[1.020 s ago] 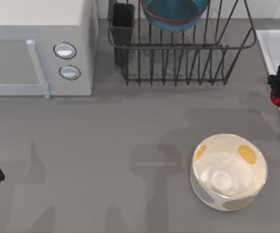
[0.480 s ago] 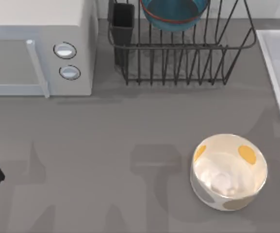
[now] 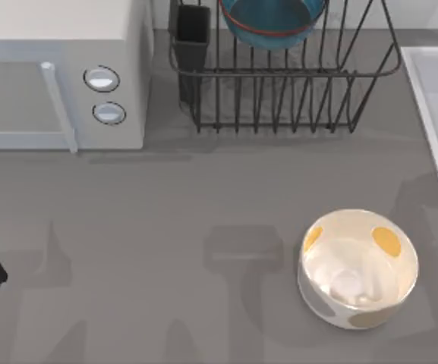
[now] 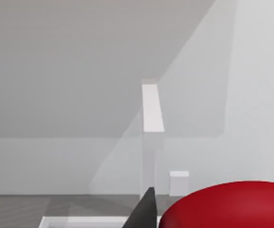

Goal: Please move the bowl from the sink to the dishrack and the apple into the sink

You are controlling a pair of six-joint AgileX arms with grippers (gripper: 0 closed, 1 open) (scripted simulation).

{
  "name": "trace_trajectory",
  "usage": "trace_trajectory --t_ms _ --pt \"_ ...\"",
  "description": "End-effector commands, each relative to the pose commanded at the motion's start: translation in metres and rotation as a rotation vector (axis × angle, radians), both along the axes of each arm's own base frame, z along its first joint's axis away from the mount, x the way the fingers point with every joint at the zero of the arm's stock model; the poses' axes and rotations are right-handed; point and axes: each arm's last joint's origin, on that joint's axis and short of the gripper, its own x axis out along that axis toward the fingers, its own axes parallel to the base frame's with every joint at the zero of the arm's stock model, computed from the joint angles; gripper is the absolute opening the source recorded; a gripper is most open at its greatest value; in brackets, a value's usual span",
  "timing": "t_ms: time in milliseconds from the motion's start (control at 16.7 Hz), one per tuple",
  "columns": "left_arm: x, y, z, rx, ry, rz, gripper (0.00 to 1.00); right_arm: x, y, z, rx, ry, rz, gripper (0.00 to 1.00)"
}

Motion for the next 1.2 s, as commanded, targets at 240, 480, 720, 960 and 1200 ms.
trace_trajectory --t_ms 240,480,720,960,1200 --pt "0.0 0.0 0.0 0.0 0.0 0.0 1.0 0.002 0.0 -0.001 0.004 0.003 0.002 0.0" --pt "0.0 0.0 0.0 0.0 0.0 0.0 1.0 0.008 -0.005 -0.023 0.006 0.008 -0.003 0.0" --pt "0.0 0.0 0.0 0.0 0.0 0.0 1.0 0.015 -0.011 -0.075 0.006 0.008 -0.001 0.0" --pt "0.0 0.0 0.0 0.0 0.0 0.0 1.0 0.008 -0.006 -0.122 -0.005 -0.012 0.0 0.0" --pt "0.0 0.0 0.0 0.0 0.0 0.0 1.0 0.001 0.0 -0.148 0.0 -0.001 0.0 0.0"
